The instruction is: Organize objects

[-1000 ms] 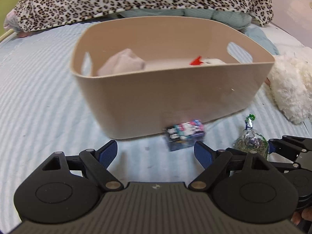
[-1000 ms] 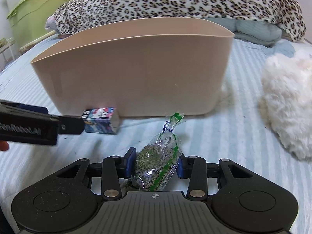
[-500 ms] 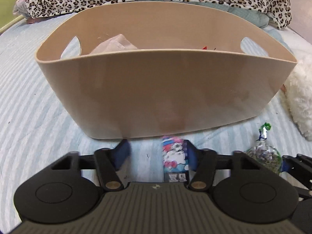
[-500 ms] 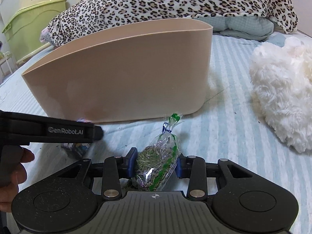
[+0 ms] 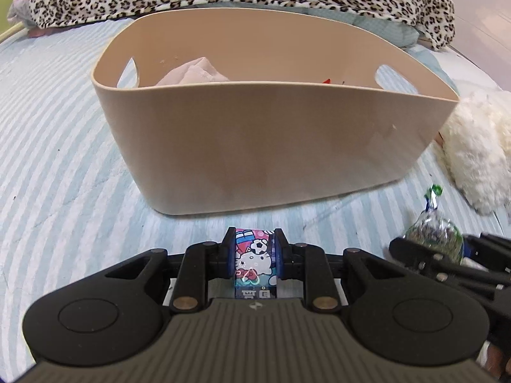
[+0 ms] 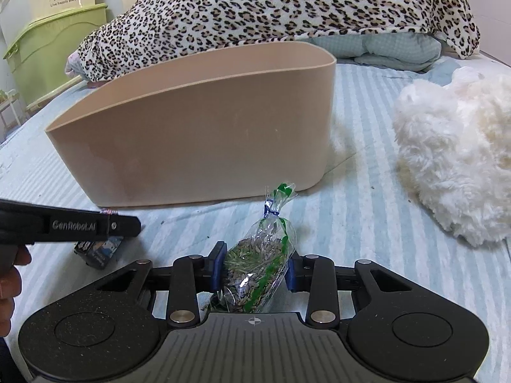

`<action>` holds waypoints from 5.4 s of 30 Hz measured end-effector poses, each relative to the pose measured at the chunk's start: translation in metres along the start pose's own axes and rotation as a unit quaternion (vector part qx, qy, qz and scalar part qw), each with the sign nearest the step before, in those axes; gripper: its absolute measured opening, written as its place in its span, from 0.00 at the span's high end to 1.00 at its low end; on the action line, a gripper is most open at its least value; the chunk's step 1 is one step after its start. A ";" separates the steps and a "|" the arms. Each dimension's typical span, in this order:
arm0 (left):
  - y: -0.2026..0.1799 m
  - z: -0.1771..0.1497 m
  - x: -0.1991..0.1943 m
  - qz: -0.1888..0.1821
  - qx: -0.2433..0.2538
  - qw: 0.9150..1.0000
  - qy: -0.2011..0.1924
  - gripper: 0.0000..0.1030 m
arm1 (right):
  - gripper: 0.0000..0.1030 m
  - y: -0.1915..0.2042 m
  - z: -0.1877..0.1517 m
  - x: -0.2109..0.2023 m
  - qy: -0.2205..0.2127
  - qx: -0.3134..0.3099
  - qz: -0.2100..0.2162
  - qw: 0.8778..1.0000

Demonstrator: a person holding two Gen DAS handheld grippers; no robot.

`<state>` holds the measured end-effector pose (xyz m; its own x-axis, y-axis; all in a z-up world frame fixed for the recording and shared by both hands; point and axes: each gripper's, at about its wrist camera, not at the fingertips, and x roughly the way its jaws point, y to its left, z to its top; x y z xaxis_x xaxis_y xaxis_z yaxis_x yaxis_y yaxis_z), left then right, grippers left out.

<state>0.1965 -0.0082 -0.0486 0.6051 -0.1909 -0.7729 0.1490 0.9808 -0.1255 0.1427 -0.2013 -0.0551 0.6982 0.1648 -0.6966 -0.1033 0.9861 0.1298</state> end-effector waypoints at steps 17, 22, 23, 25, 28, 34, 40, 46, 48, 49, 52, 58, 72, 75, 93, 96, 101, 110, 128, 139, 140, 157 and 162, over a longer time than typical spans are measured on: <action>-0.010 0.021 -0.096 -0.022 0.059 0.991 -0.114 0.76 | 0.68 0.001 0.034 -0.063 -0.081 0.010 0.021 0.996; -0.011 0.044 -0.114 -0.011 0.060 0.986 -0.153 0.76 | 0.68 0.009 0.062 -0.074 -0.115 -0.003 0.024 0.993; -0.010 0.049 -0.115 -0.006 0.059 0.985 -0.159 0.76 | 0.68 0.011 0.068 -0.075 -0.121 -0.004 0.025 0.992; -0.009 0.060 -0.115 0.003 0.057 0.984 -0.168 0.76 | 0.68 0.015 0.080 -0.077 -0.135 -0.008 0.026 0.990; -0.008 0.076 -0.113 0.021 0.058 0.982 -0.178 0.76 | 0.68 0.019 0.099 -0.073 -0.150 -0.016 0.022 0.988; -0.004 0.106 -0.091 0.047 0.052 0.982 -0.175 0.76 | 0.68 0.026 0.133 -0.050 -0.161 -0.020 0.006 0.987; -0.003 0.118 -0.048 0.080 0.048 0.987 -0.132 0.76 | 0.68 0.041 0.145 -0.009 -0.136 -0.049 -0.022 0.989; 0.000 0.113 -0.002 0.112 0.041 0.989 -0.083 0.76 | 0.68 0.043 0.136 0.029 -0.085 -0.050 -0.034 0.995; 0.002 0.111 0.009 0.119 0.034 0.990 -0.069 0.76 | 0.67 0.045 0.131 0.037 -0.070 -0.066 -0.048 0.994; 0.003 0.109 0.012 0.118 0.033 0.991 -0.063 0.76 | 0.67 0.046 0.129 0.038 -0.066 -0.068 -0.049 0.994; 0.005 0.104 0.015 0.122 0.035 0.991 -0.050 0.75 | 0.53 0.045 0.126 0.034 -0.063 -0.060 -0.040 0.995; 0.004 0.097 -0.016 0.122 0.017 0.990 -0.074 0.12 | 0.28 0.035 0.121 0.008 -0.079 -0.027 -0.028 0.996; -0.014 0.079 -0.088 0.104 0.013 0.991 -0.080 0.11 | 0.17 0.030 0.106 -0.070 -0.087 -0.028 -0.027 0.995; -0.018 0.069 -0.101 0.099 0.009 0.992 -0.077 0.11 | 0.17 0.036 0.097 -0.087 -0.091 -0.030 -0.027 0.995; -0.012 0.006 -0.176 0.101 0.000 0.992 -0.077 0.11 | 0.16 0.044 0.043 -0.165 -0.088 -0.023 -0.023 0.996; -0.013 -0.003 -0.184 0.108 0.012 0.991 -0.080 0.11 | 0.16 0.045 0.033 -0.173 -0.086 -0.024 -0.023 0.996; -0.017 -0.021 -0.196 0.105 0.027 0.991 -0.081 0.11 | 0.16 0.046 0.018 -0.182 -0.081 -0.028 -0.020 0.996; -0.025 -0.048 -0.212 0.091 0.032 0.992 -0.083 0.11 | 0.16 0.047 -0.006 -0.195 -0.068 -0.023 -0.009 0.997; -0.037 -0.090 -0.234 0.078 0.029 0.993 -0.086 0.11 | 0.17 0.047 -0.038 -0.220 -0.066 -0.023 -0.009 0.997; -0.036 -0.097 -0.236 0.073 0.022 0.994 -0.079 0.11 | 0.17 0.042 -0.041 -0.226 -0.066 -0.011 -0.004 0.998; -0.036 -0.097 -0.237 0.074 0.021 0.994 -0.080 0.11 | 0.17 0.042 -0.041 -0.226 -0.066 -0.012 -0.004 0.998; -0.036 -0.098 -0.240 0.070 0.021 0.994 -0.080 0.11 | 0.17 0.040 -0.046 -0.223 -0.063 -0.010 -0.006 0.998; -0.038 -0.098 -0.242 0.068 0.024 0.994 -0.083 0.11 | 0.17 0.040 -0.046 -0.222 -0.062 -0.009 -0.003 0.998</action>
<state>-0.0323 0.0048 0.0820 0.7421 -0.0649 -0.6671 0.0922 0.9957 0.0057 -0.0491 -0.1980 0.0720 0.7808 0.1560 -0.6050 -0.1103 0.9875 0.1122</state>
